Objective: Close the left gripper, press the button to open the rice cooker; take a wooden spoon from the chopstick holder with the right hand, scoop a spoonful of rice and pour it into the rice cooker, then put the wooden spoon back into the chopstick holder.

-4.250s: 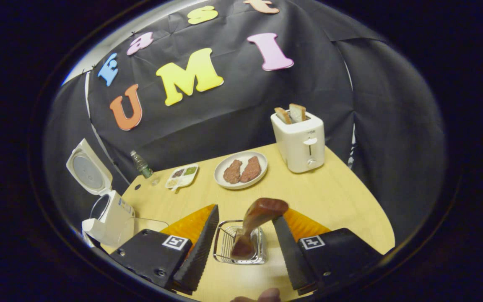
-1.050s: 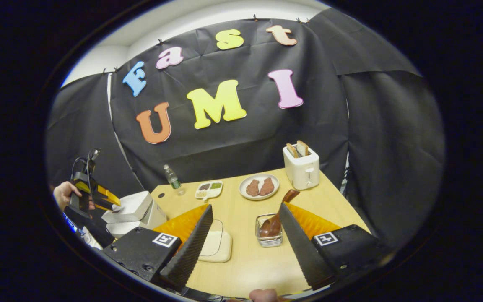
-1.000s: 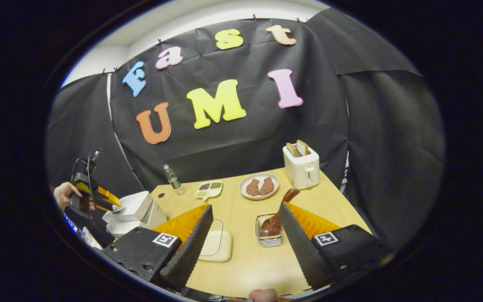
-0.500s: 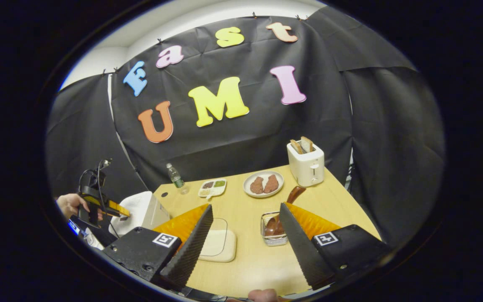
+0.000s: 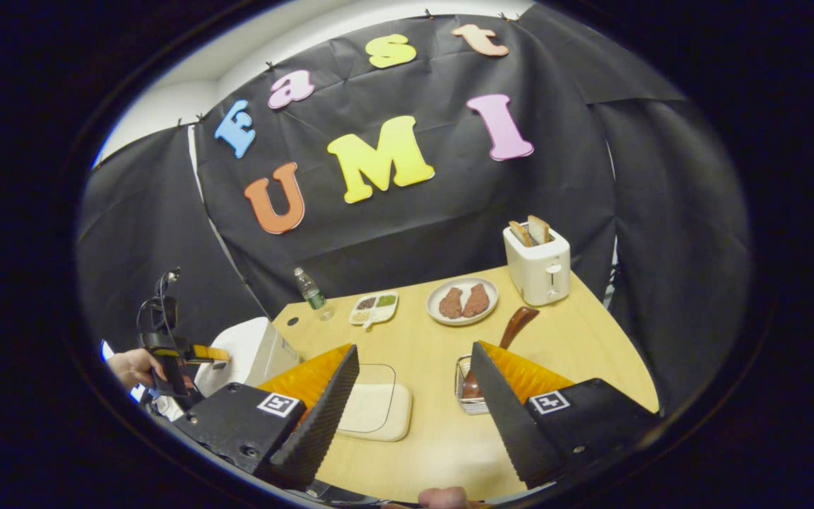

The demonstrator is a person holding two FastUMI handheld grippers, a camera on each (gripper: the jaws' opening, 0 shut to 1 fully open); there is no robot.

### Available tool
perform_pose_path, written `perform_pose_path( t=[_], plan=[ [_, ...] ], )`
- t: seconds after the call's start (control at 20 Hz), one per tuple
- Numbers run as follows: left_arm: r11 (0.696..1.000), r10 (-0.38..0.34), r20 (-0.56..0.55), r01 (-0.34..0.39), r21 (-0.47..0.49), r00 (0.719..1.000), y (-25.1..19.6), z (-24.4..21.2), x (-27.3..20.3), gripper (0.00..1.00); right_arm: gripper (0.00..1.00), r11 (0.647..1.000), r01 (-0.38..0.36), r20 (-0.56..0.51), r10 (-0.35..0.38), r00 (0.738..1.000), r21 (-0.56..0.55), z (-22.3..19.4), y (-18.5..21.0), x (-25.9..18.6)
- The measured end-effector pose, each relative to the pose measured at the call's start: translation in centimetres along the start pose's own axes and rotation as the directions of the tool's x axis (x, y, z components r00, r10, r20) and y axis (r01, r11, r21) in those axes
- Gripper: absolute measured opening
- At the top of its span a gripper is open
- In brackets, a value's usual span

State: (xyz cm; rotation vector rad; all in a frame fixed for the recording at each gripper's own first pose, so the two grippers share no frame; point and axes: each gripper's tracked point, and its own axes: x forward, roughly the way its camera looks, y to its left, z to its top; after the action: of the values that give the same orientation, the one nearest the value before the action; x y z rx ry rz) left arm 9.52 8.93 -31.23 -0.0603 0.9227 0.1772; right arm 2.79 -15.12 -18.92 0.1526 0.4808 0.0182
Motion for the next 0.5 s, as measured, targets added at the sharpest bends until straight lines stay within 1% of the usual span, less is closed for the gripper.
perform_pose_path(
  t=[0.05,0.1,0.15,0.2,0.25,0.3,0.35,0.4,0.5],
  plan=[
    [1.000,0.010,0.009,-0.010,-0.006,1.000,0.0,0.2,0.0,0.94,1.00,1.000,-0.011,0.011,0.011,1.000,-0.008,0.6,0.1,0.3],
    [1.000,0.022,0.010,-0.022,-0.015,1.000,-0.1,0.2,-0.1,0.96,1.00,1.000,-0.022,0.021,0.022,1.000,-0.013,1.1,0.3,0.6],
    [0.999,0.031,0.015,-0.031,-0.030,0.999,0.0,0.4,0.0,1.00,1.00,0.999,-0.034,0.029,0.035,0.999,-0.020,1.4,0.3,0.9],
    [0.998,0.040,0.017,-0.039,-0.056,0.999,0.1,0.4,-0.3,0.96,1.00,0.998,-0.046,0.034,0.047,0.998,-0.030,1.6,0.4,1.4],
    [0.995,0.044,0.031,-0.041,-0.095,0.999,0.0,0.8,-0.5,0.96,1.00,0.997,-0.056,0.048,0.058,0.997,-0.046,1.9,0.4,1.8],
    [0.989,0.053,0.045,-0.047,-0.139,0.998,0.7,1.2,-1.0,0.95,0.96,0.996,-0.058,0.063,0.063,0.996,-0.067,2.2,0.4,2.3],
    [0.983,0.051,0.061,-0.040,-0.179,0.997,0.5,1.5,-1.3,0.94,1.00,0.994,-0.059,0.080,0.066,0.995,-0.088,2.4,0.4,2.7],
    [0.978,0.042,0.086,-0.024,-0.206,0.995,0.4,2.0,-2.0,0.94,1.00,0.993,-0.062,0.095,0.072,0.993,-0.104,2.7,0.6,3.1],
    [0.976,0.031,0.169,0.007,-0.218,0.985,0.0,3.2,-4.1,0.94,1.00,0.990,-0.067,0.111,0.081,0.991,-0.123,2.8,1.2,3.4]
  ],
)
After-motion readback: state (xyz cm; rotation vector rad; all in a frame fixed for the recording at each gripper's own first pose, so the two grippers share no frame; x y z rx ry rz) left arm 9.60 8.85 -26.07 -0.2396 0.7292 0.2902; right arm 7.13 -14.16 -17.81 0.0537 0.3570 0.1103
